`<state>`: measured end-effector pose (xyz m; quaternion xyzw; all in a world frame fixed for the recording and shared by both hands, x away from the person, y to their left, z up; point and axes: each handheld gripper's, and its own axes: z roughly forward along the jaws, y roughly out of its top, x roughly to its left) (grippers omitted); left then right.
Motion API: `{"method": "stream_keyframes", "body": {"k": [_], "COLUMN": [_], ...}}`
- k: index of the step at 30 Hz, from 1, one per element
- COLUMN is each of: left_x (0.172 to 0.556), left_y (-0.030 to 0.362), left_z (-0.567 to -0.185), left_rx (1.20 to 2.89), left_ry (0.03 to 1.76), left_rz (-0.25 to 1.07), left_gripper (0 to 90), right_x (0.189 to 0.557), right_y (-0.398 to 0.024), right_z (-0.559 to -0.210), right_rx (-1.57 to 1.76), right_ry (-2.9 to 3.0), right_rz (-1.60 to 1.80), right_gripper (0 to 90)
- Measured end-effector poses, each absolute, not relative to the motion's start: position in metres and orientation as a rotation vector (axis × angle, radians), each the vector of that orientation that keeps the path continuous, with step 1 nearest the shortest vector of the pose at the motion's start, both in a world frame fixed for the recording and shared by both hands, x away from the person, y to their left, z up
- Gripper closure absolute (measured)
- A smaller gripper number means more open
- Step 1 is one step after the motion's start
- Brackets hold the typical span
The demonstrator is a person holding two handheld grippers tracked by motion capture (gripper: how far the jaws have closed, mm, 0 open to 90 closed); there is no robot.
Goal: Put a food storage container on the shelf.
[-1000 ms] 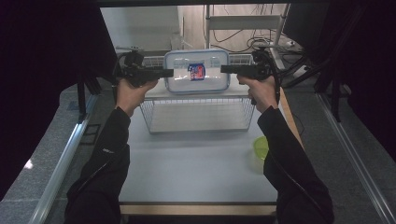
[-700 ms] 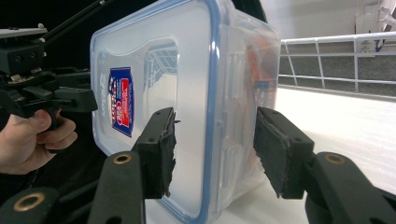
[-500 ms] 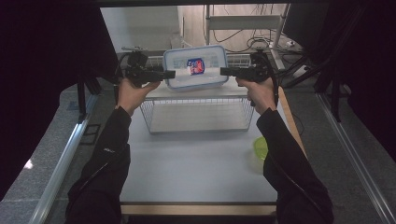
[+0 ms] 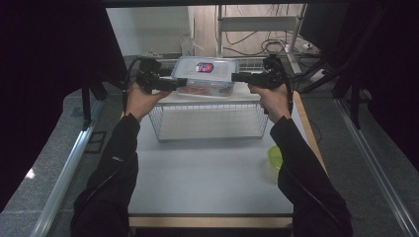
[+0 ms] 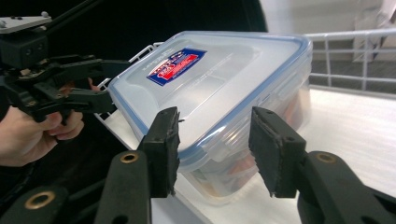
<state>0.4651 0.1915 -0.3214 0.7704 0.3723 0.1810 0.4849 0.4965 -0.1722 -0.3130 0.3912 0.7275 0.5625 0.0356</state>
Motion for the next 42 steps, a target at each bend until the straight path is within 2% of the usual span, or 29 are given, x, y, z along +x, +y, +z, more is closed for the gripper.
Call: {"method": "stream_keyframes", "body": {"k": [2, 4, 7, 9, 13, 16, 19, 32, 38, 42], "left_x": [0.459, 0.451, 0.44, 0.436, 0.434, 0.438, 0.443, 0.448, 0.442, 0.428], "left_y": [0.194, 0.197, 0.203, 0.205, 0.201, 0.194, 0.188, 0.169, 0.169, 0.171], "left_z": [-0.321, -0.321, -0.322, -0.325, -0.335, -0.342, -0.345, -0.346, -0.347, -0.349], "left_rx": [1.867, 1.854, 1.84, 1.831, 1.847, 1.862, 1.87, 1.9, 1.892, 1.888], "left_ry": [0.892, 0.887, 0.871, 0.862, 0.875, 0.89, 0.902, 0.882, 0.863, 0.828], "left_rz": [0.455, 0.485, 0.481, 0.461, 0.419, 0.409, 0.419, 0.439, 0.444, 0.431], "left_gripper": [20.4, 25.3, 37.2, 49.6, 74.9, 82.2, 84.7, 85.5, 82.9, 79.1], "right_x": [0.491, 0.482, 0.462, 0.45, 0.445, 0.451, 0.457, 0.481, 0.476, 0.468], "right_y": [-0.173, -0.173, -0.17, -0.167, -0.153, -0.147, -0.145, -0.154, -0.152, -0.154], "right_z": [-0.311, -0.307, -0.302, -0.305, -0.321, -0.33, -0.335, -0.343, -0.342, -0.344], "right_rx": [1.163, 1.102, 0.986, 0.937, 0.896, 0.911, 0.931, 1.028, 1.001, 0.983], "right_ry": [2.224, 2.217, 2.184, 2.202, 2.284, 2.308, 2.311, 2.27, 2.268, 2.286], "right_rz": [1.71, 1.673, 1.571, 1.587, 1.497, 1.487, 1.48, 1.497, 1.452, 1.45], "right_gripper": [58.5, 70.7, 83.5, 89.8, 90.0, 90.0, 90.0, 90.0, 89.4, 83.9]}}
